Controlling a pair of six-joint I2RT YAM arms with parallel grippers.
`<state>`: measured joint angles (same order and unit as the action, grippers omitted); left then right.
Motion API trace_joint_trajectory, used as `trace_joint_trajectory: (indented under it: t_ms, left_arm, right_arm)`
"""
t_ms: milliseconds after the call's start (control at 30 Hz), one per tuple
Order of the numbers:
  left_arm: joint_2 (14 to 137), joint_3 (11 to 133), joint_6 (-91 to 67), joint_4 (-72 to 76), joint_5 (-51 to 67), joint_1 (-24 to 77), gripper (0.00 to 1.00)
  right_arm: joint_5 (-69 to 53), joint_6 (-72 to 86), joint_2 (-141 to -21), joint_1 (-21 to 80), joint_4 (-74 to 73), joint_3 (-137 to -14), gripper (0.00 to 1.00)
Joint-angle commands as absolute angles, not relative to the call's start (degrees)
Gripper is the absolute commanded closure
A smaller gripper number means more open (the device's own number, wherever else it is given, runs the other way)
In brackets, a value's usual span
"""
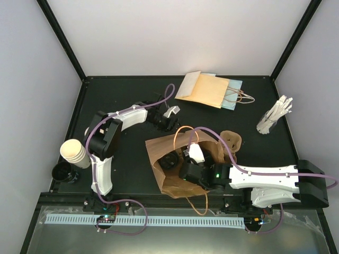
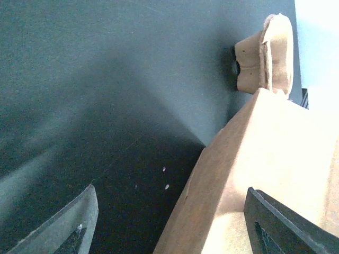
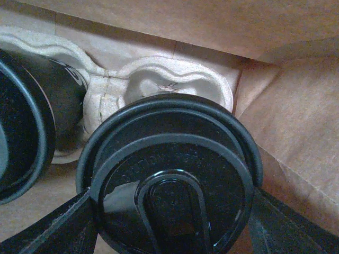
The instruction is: Pack the takeout coffee
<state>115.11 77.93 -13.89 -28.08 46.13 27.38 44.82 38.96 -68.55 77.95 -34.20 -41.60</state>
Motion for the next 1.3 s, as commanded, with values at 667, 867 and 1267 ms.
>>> trace_joint_trajectory:
  t_ms: [667, 867, 1267]
  left_arm:
    - [115.80, 76.92, -13.32, -25.48, 55.91, 30.49, 0.48]
    - [115.13, 75.78, -13.01, -25.92, 56.07, 30.93, 0.54]
    - [113.71, 74.84, -13.00, -26.66, 56.09, 32.10, 0.56]
  right_arm:
    - [40.70, 38.16, -72.15, 74.75, -28.92, -38.85, 0.61]
    - [38.95, 39.26, -73.92, 73.06, -31.79, -39.63, 0.60]
    - [36.16, 36.87, -78.55, 69.51, -36.43, -43.87, 0.60]
